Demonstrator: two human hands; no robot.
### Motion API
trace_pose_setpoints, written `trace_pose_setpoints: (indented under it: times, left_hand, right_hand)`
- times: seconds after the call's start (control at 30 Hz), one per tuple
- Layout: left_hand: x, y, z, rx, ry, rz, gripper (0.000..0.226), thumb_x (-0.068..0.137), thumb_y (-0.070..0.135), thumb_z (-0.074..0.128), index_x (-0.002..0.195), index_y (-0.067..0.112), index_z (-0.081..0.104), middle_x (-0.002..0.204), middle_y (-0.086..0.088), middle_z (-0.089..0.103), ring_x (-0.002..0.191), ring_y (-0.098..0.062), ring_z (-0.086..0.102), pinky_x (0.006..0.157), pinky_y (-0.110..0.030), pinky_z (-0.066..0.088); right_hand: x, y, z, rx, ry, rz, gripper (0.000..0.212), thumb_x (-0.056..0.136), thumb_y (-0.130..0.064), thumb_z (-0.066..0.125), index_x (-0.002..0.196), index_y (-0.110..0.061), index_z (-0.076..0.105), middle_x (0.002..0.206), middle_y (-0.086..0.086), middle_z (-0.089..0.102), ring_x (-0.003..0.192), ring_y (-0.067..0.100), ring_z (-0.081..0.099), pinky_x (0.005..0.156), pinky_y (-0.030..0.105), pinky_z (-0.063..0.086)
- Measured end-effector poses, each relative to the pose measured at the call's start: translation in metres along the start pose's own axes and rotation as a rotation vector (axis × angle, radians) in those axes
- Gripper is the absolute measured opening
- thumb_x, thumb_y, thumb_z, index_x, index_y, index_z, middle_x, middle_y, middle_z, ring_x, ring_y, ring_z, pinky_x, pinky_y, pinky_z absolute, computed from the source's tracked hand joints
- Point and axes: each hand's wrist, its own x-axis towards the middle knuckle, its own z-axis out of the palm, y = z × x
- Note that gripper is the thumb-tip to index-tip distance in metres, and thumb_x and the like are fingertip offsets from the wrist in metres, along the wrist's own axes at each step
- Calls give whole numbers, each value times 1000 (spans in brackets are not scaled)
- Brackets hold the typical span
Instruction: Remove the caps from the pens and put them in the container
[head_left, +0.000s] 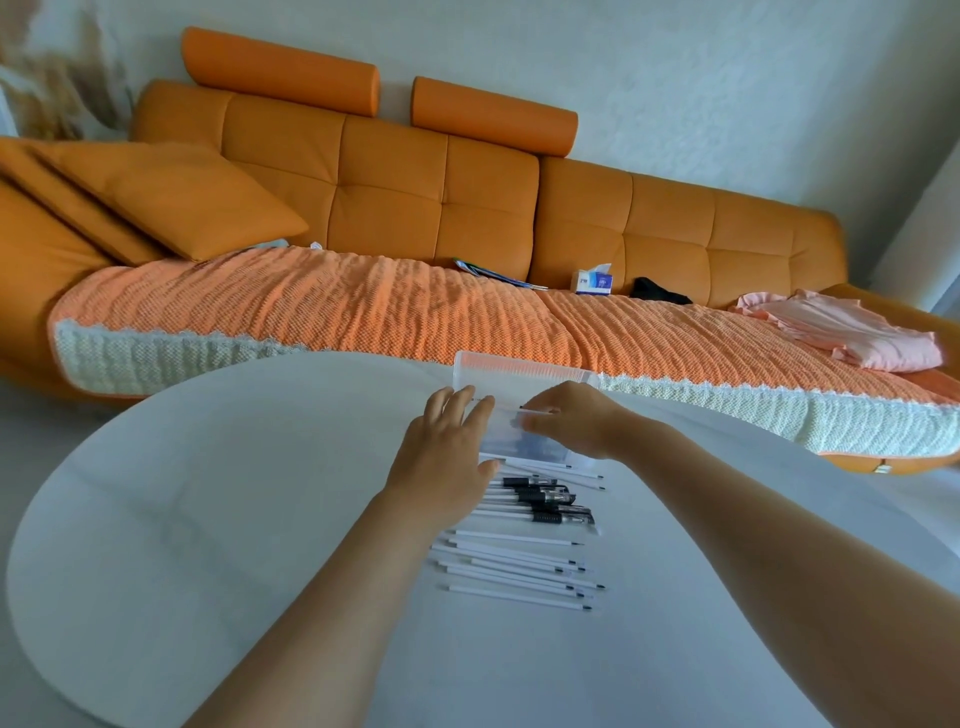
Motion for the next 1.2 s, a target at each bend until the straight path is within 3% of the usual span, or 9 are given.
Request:
trace_pose_setpoints:
  times: [0.1,0.17,0.3,0.43,0.5,0.67,0.9,1.03,1.2]
  left_hand:
    - [0,2,0,-4,7,-6,68,95,45,51,152,25,19,159,1,15,145,-20,7,114,-40,25]
    - [0,3,0,-4,10,-11,68,95,45,52,151,25,20,158,2,16,145,-20,8,114,-40,25]
    - [0,2,0,-12,0,-14,68,95,46,51,151,26,19,159,2,14,145,-20,6,115,-41,23]
    - [0,8,-3,14,43,14,66,95,45,50,151,25,22,159,1,15,145,-20,9,115,-41,23]
    - [-1,14,-6,3,110,56,62,94,41,53,149,23,30,155,2,25,141,-20,19,112,-39,27]
    - [-8,33,-10,-52,214,188,39,90,30,63,127,21,54,123,4,51,114,-19,44,93,-36,44]
    - [-29,55,-4,-147,-54,209,12,92,30,57,101,31,65,94,18,57,94,-4,51,75,-27,46]
    - [-35,61,1,-67,-107,206,13,93,34,54,97,33,66,89,18,53,88,-1,47,66,-25,35]
    - [-34,64,5,-17,-135,188,14,92,36,55,98,34,68,90,18,53,96,-4,50,65,-24,31]
  right_hand:
    - [7,2,-2,-80,-51,54,48,95,-46,52,107,-3,71,113,16,68,101,30,62,89,41,50]
    - [10,6,-2,-143,-67,87,53,92,-56,53,109,-9,70,104,8,68,96,28,62,84,39,49]
    - [2,11,-3,-124,-16,31,44,93,-52,57,128,-26,64,133,-3,60,118,18,56,102,35,43]
    - [-14,20,-9,-31,206,-115,24,95,-33,59,116,-30,69,121,-9,63,104,9,57,86,26,44]
    - [-27,24,-9,-24,292,-159,22,93,-29,61,114,-32,70,115,-10,62,97,8,58,80,25,46]
    - [-69,28,-8,54,308,-138,18,93,-24,62,99,-39,70,97,-23,61,80,2,62,72,19,49]
    - [-107,58,17,5,120,1,18,91,-26,61,93,-38,74,86,-26,65,75,-7,58,62,7,36]
    - [-114,69,26,-40,97,76,6,87,-39,67,89,-37,71,90,-19,68,76,-5,58,63,14,41]
    - [-109,66,31,-72,113,161,23,79,-56,70,85,-33,71,89,-16,67,87,7,61,72,26,52]
